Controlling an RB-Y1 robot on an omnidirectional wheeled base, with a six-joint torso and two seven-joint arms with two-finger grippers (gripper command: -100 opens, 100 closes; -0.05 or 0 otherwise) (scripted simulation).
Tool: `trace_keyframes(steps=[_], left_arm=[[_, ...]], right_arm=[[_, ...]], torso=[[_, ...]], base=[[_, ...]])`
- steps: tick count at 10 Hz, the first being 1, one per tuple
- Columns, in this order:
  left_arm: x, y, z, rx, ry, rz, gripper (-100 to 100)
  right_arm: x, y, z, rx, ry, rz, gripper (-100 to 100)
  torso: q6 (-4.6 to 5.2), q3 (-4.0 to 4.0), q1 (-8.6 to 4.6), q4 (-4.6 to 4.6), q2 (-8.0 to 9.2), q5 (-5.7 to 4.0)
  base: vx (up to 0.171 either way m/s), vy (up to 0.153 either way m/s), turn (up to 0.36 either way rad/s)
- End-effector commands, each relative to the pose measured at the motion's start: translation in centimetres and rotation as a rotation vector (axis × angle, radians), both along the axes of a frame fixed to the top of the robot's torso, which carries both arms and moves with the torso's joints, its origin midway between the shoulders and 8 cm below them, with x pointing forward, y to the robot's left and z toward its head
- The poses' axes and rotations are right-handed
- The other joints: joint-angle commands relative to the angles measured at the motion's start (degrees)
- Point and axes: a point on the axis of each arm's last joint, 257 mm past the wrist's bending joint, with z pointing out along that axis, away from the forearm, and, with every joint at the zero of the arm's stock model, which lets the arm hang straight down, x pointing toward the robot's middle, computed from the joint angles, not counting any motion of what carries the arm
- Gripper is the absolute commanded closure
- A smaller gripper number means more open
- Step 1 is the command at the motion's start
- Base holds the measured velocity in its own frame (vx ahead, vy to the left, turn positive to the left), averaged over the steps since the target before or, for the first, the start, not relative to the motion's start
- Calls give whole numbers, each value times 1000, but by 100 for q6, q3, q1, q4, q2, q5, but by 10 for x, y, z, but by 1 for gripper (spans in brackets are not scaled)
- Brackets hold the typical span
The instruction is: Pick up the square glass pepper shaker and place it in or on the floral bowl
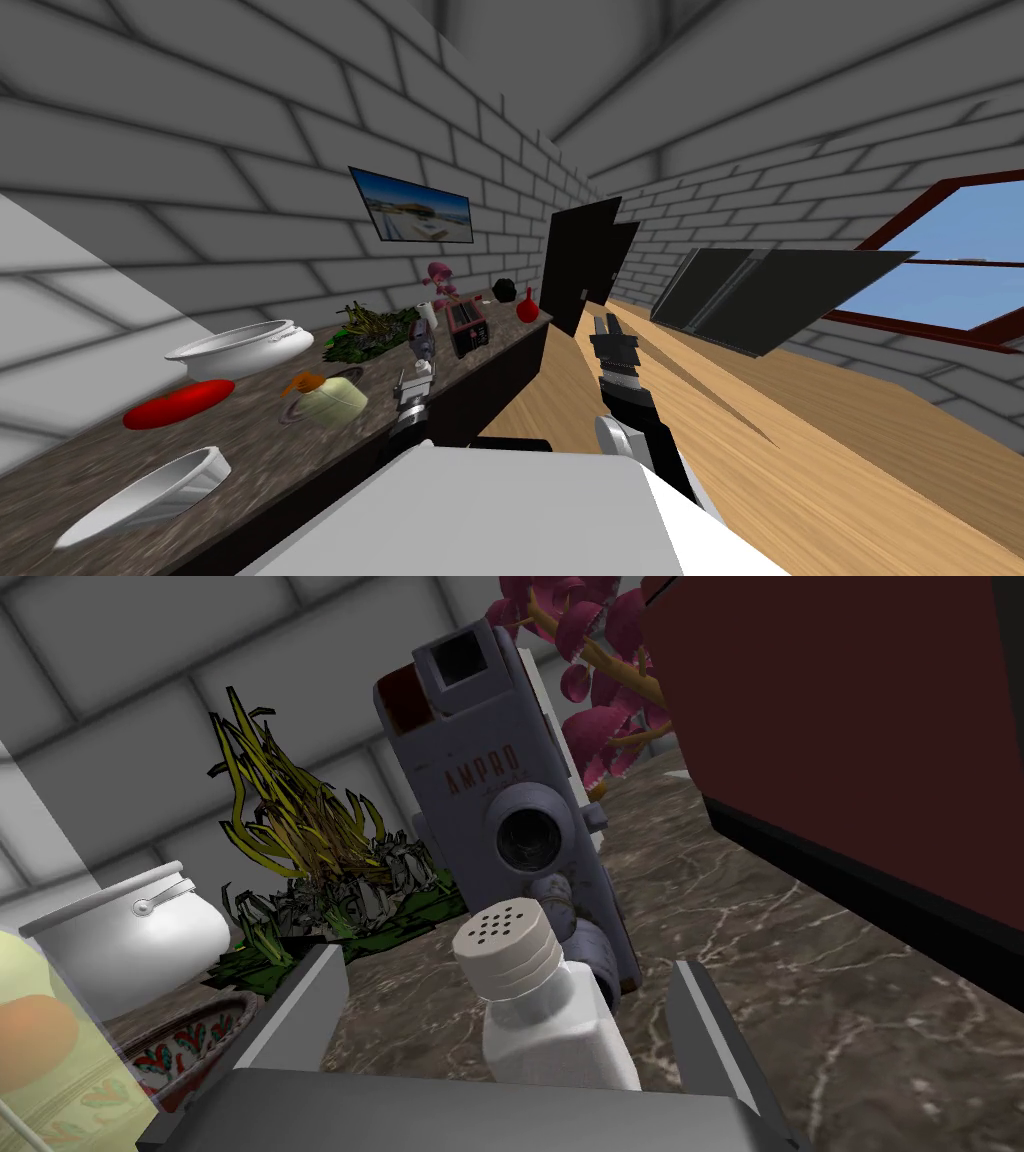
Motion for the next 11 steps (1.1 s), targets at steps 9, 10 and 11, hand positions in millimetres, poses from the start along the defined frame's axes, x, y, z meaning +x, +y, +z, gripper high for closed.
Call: trace_keyframes(steps=[9,10,11], left_arm=[[-3,-10,-16,-122,-10,49,100],[-3,-10,-16,-122,-10,49,100],[-3,-10,-16,-119,-11,50,100]], right_arm=[[0,0,0,0,0,0,0],[0,0,0,0,0,0,0],[0,0,0,0,0,0,0]], torso=[[0,2,3,1,4,1],[0,7,-1,2,12,0],[2,8,1,3,14,2]], base=[[15,10,10],[0,0,0],[0,0,0]])
